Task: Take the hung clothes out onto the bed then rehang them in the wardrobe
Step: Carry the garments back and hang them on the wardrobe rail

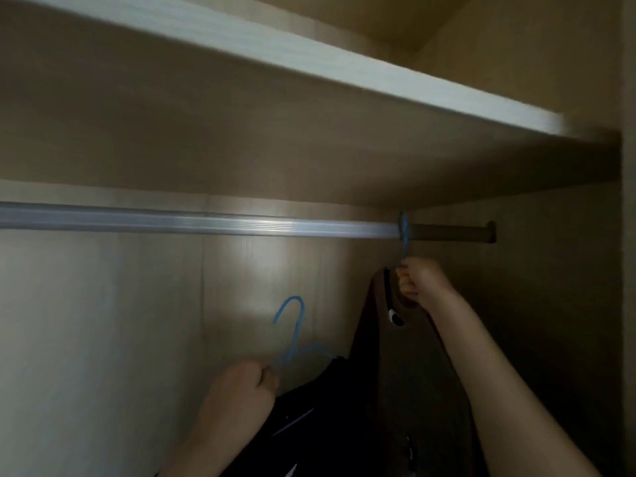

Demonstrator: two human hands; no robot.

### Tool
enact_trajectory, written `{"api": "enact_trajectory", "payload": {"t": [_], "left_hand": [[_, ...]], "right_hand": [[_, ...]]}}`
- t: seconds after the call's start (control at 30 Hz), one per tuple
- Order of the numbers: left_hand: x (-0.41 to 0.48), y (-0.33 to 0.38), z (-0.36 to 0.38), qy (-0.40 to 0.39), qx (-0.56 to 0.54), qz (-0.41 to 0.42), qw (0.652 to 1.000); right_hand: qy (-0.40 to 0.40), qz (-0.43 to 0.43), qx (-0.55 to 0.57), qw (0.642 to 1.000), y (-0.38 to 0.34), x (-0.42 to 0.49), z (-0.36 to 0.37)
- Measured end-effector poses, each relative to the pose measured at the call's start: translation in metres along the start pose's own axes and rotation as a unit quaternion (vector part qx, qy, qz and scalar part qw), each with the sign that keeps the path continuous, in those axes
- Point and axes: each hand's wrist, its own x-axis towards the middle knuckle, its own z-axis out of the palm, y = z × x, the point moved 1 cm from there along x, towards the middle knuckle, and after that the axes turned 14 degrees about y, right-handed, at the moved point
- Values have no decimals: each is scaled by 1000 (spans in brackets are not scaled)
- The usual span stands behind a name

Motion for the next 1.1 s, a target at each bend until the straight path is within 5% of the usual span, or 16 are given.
{"api": "enact_trajectory", "payload": {"t": [0.2,0.33,0.47,0.67,0.9,1.1], "left_hand": [[5,7,-6,71,89,35,993],[20,12,-3,5,-8,-97,995],[35,37,4,-66,-293,-312,901],[68,83,5,-76,-522,-390,755],[92,106,14,-57,-591,-410,692],[102,108,17,-51,-602,-400,689]], "right_hand": [[-19,21,10,1000,18,12,4],[-46,56,40,997,21,12,4],[-78,98,82,989,23,13,1],[-110,143,130,975,22,5,-7],[-122,152,131,972,24,13,-11],[-116,144,137,973,24,11,-11]]}}
